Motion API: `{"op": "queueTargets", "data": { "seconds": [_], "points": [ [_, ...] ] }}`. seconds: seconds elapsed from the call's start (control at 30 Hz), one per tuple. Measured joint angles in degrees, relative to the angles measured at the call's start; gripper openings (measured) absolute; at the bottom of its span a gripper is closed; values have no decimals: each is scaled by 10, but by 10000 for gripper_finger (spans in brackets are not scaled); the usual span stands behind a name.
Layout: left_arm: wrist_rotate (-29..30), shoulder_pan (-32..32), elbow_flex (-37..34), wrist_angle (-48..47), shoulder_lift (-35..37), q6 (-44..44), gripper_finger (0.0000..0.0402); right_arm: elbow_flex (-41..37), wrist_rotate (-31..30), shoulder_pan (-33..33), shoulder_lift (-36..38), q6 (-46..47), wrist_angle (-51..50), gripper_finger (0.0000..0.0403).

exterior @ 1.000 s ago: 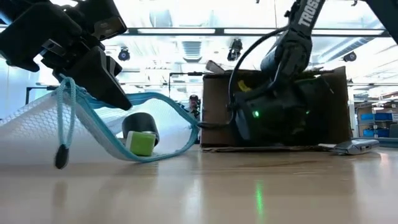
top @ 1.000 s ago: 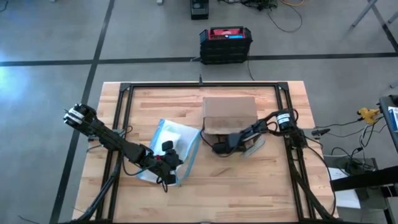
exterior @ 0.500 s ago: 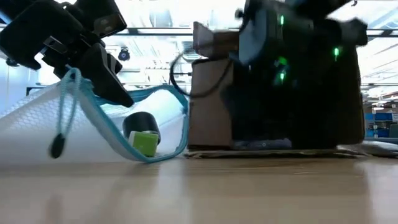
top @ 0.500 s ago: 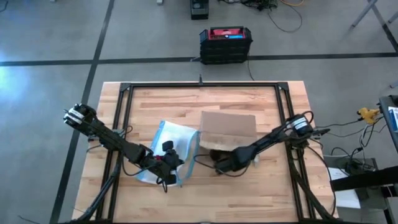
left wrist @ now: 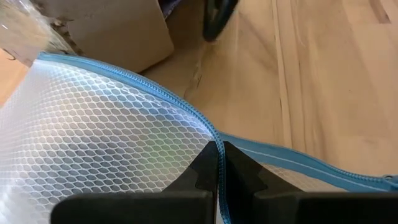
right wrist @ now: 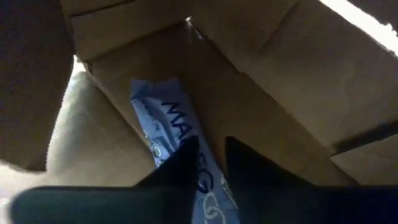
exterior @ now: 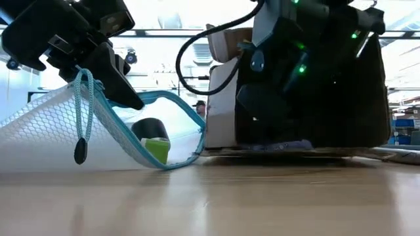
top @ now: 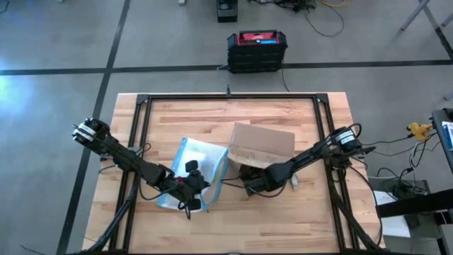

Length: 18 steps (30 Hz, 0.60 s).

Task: Unpack boxes
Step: Put the blue chocolate bar into the transparent zip bag

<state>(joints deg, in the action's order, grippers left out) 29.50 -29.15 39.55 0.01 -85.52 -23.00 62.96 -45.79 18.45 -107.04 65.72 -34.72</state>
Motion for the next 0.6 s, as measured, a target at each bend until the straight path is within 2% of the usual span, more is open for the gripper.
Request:
{"op": "queueTargets", "data": {
  "seconds": [0.2, 0.33, 0.47, 0.6],
  "points": [
    [0, 0, 0, 0, 0, 0, 0, -39, 46, -31, 0, -14, 72, 153],
    [0, 0, 0, 0, 0, 0, 0, -74, 60, -49, 1, -38, 144, 185],
    [0, 0, 0, 1, 0, 0, 0, -92, 58, -65, 3, -33, 161, 178],
    [0, 0, 0, 1, 0, 0, 0, -92, 60, -69, 3, -37, 160, 128]
  ]
}}
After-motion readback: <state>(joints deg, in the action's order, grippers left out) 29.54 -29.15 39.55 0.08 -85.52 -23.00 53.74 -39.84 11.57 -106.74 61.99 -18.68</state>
